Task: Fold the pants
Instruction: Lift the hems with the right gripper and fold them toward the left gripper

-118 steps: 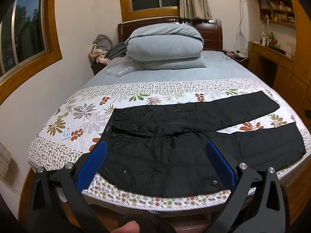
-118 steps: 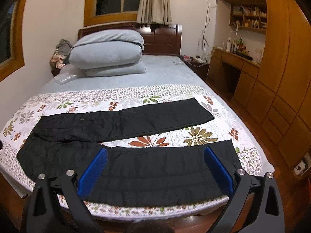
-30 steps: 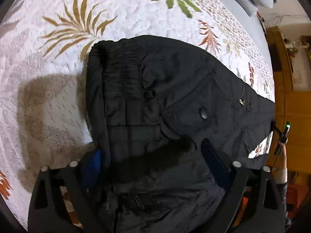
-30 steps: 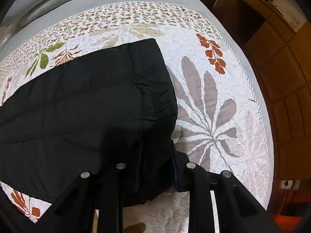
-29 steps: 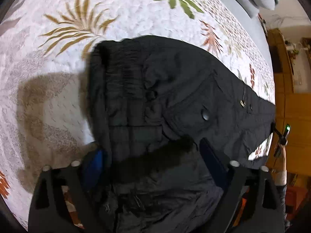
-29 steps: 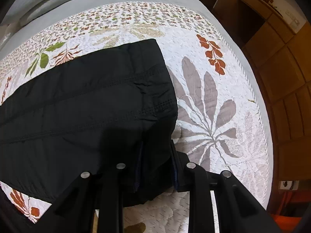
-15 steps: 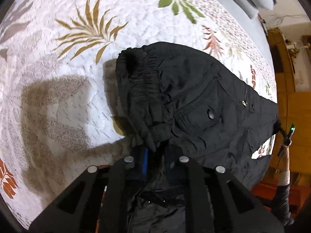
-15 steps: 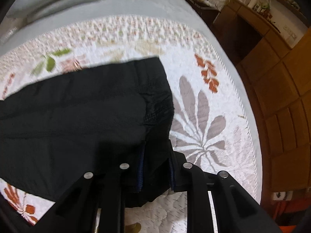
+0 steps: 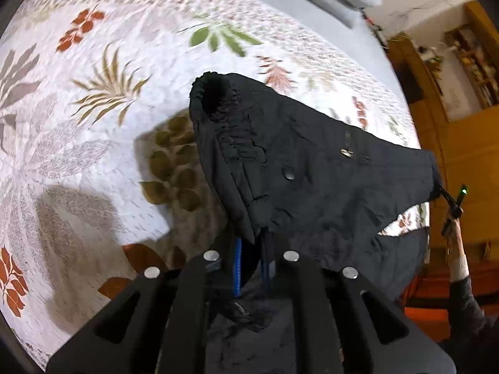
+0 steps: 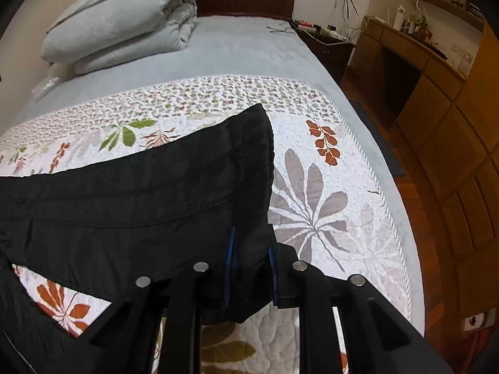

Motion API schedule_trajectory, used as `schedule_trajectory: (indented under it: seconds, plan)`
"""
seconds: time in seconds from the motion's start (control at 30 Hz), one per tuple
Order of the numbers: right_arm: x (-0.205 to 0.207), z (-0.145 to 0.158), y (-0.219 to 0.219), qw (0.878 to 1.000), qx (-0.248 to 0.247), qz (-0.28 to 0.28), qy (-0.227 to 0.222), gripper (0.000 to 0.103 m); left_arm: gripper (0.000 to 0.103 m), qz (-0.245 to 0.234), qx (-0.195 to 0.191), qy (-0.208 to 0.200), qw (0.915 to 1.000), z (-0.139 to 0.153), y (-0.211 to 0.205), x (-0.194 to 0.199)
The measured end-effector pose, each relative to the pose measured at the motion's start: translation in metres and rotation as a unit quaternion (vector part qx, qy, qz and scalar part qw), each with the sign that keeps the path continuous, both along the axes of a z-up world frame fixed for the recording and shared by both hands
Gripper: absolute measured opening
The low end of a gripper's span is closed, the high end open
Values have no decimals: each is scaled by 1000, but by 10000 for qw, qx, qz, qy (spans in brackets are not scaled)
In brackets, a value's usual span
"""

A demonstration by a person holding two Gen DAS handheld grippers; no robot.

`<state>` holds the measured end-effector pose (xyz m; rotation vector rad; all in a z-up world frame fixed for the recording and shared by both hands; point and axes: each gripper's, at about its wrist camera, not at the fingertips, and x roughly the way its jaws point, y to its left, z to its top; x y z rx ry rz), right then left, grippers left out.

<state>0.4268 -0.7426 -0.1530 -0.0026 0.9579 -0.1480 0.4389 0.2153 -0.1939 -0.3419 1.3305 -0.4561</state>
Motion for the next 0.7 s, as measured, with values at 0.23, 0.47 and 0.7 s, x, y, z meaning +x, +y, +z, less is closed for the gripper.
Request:
schedule_trajectory:
  seconds: [0.23, 0.47, 0.7]
  plan:
    - [-43, 24, 5, 9993, 96, 162, -332, 19, 8, -256, -315, -336, 9986, 20, -7, -25]
    - [-85, 11, -6, 9998, 148, 17, 128, 21, 9, -425, -561, -361, 9969, 22, -11, -52]
    - [-60, 17, 15, 9965, -722, 89, 419, 52, 9, -269, -547, -449, 9971, 13, -6, -45]
